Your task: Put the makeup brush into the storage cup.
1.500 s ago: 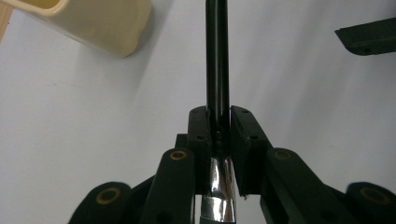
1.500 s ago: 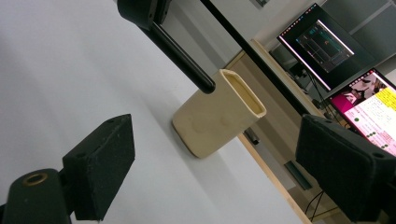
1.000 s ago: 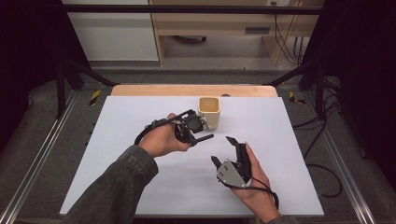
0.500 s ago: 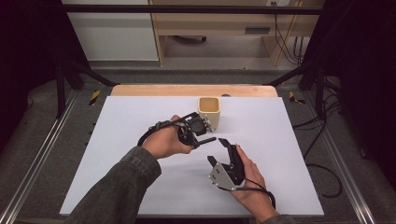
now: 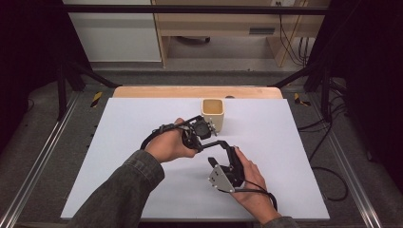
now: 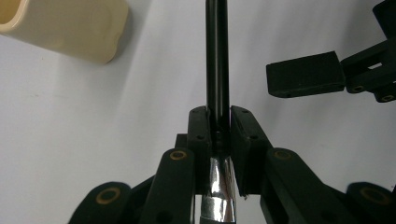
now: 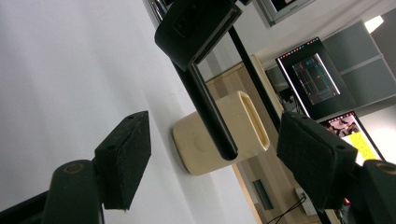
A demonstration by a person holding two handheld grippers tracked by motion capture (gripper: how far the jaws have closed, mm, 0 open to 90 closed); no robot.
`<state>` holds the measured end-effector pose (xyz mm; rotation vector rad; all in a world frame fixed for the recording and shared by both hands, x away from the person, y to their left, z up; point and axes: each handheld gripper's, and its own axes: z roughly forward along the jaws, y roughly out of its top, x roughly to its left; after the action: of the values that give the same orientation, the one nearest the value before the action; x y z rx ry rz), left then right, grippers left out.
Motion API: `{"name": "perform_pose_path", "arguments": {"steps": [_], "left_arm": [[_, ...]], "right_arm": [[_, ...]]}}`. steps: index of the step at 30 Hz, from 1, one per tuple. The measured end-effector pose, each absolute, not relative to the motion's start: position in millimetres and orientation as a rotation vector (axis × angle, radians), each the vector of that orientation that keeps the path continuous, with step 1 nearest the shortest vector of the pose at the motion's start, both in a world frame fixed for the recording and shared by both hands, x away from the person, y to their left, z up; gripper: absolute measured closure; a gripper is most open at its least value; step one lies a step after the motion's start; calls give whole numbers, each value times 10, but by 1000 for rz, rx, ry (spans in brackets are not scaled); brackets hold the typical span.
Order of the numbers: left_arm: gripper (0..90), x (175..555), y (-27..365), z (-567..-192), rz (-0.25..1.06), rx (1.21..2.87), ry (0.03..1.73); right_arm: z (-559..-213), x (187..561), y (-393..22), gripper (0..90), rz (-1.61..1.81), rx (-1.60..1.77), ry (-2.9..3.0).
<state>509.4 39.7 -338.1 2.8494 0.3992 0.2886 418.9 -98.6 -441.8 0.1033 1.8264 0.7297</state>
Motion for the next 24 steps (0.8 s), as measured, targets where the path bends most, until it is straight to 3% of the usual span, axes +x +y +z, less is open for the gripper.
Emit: {"name": "perform_pose_path", "arguments": {"steps": [24], "left_arm": [[784,5060,389,-3412,278,2868,378]], "right_arm": [[-4476,4191,-877,368,649,40,1822]]}}
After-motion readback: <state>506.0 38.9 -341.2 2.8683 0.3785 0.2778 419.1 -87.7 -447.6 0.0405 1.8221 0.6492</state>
